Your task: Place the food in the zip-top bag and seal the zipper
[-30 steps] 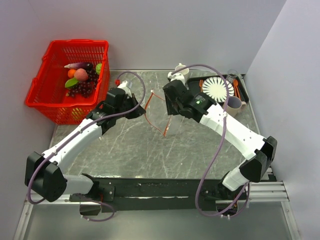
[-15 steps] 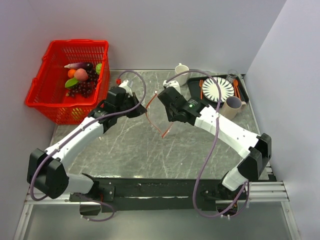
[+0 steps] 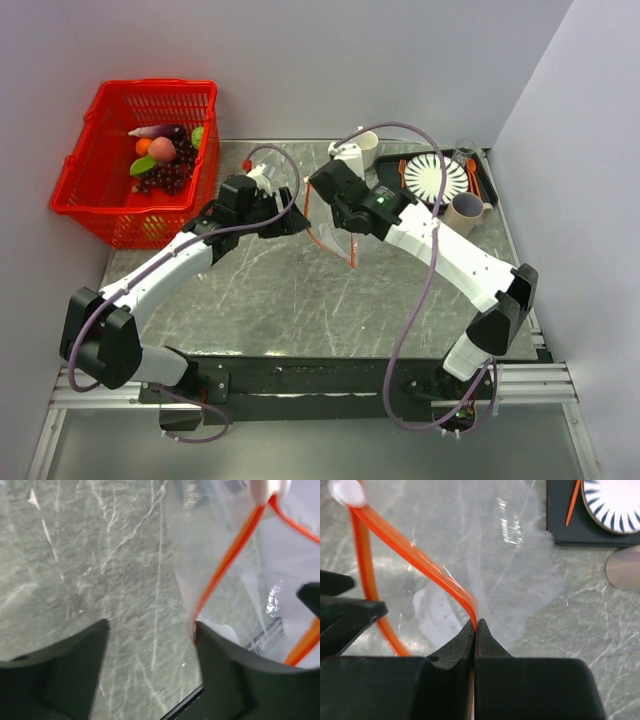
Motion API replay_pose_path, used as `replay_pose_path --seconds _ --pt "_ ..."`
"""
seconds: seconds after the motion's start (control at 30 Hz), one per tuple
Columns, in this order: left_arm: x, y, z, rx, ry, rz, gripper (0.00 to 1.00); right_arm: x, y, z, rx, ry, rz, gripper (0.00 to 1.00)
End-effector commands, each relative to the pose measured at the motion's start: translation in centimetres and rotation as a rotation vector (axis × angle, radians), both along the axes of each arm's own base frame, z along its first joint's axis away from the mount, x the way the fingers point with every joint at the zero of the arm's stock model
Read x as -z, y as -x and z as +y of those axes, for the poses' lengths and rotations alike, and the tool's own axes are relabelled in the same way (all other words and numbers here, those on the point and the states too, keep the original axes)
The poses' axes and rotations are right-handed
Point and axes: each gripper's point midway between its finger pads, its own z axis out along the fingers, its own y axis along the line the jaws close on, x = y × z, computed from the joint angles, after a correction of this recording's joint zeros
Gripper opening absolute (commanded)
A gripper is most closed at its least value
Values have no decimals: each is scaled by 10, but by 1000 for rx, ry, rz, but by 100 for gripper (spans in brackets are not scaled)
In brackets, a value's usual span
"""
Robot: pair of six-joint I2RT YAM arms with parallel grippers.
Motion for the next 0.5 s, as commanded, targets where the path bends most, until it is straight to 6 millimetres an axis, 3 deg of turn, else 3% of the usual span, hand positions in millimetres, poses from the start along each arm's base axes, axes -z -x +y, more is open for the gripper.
replay_pose_path --seconds 0.0,0.07,0.13,0.17,0.2,0.27,0.3,0.47 --pt "-38 -2 9 -13 -15 -91 85 23 -4 -5 66 22 13 0" --pt "-51 4 17 -23 -29 -115 87 36 -5 -7 100 41 25 0" --pt "-78 5 27 -55 -43 -180 90 41 -7 -9 132 46 23 0" --pt "-80 9 35 -70 -72 -171 91 46 -6 -11 136 52 24 0" --pt "-99 5 42 -101 -86 -218 94 48 -6 -10 133 49 23 0" --pt "-111 9 56 -139 -129 -226 97 52 -7 -9 115 39 16 0" --pt "-127 7 63 -167 -145 -261 99 54 -6 -9 107 38 19 0" --pt "-146 -1 99 -290 -218 -298 99 57 -3 -4 68 -3 13 0"
